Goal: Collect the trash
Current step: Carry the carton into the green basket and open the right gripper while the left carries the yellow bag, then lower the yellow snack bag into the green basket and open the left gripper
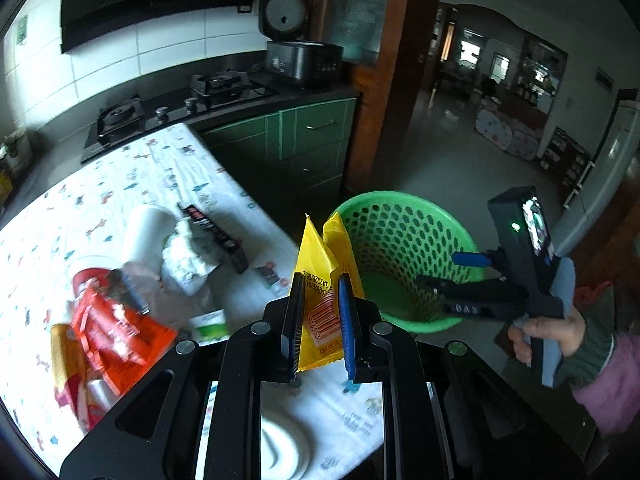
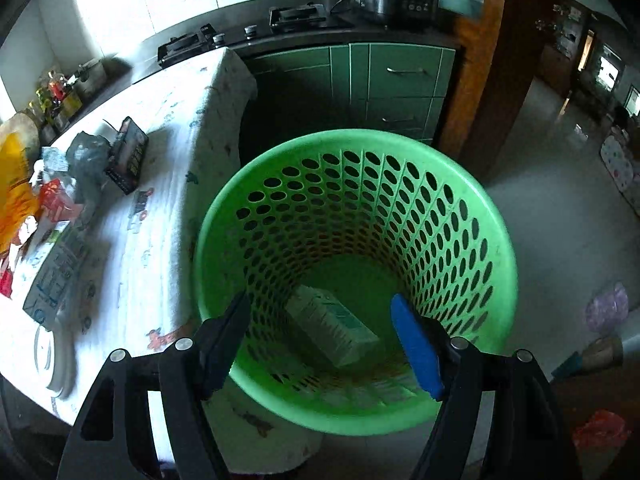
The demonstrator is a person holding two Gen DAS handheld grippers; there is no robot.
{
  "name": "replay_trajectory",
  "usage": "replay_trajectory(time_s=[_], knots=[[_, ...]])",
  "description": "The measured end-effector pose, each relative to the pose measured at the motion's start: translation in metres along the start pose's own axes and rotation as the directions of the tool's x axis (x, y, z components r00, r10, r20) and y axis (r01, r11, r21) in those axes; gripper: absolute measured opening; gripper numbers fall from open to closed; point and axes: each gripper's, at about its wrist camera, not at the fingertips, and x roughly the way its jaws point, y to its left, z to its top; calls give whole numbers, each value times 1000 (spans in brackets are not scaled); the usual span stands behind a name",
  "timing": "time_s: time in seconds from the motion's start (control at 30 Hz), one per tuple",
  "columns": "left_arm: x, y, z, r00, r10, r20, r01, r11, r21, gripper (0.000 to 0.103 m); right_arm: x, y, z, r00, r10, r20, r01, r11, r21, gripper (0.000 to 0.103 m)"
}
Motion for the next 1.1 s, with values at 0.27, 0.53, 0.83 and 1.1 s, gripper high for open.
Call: replay_trajectory(time_s=[0.27,0.53,0.83,1.1], knots=[[42,-25,17,997,-57,-45,58,998,29,16,-35,-10,-15,999,-12,46,12,1000,18,76],[78,-50,28,992,-96,-81,99,995,25,17,-58,-24,-30,997,-25,78,21,998,54,79],[113,-72,27,986,-109,-123,113,993,26,21,-66,-42,-47,997,-41,69,34,994,99,79],[137,-84,27,984,-100,-149,106,994,33,45,-68,-57,-58,997,-51,63,42,991,130,81]])
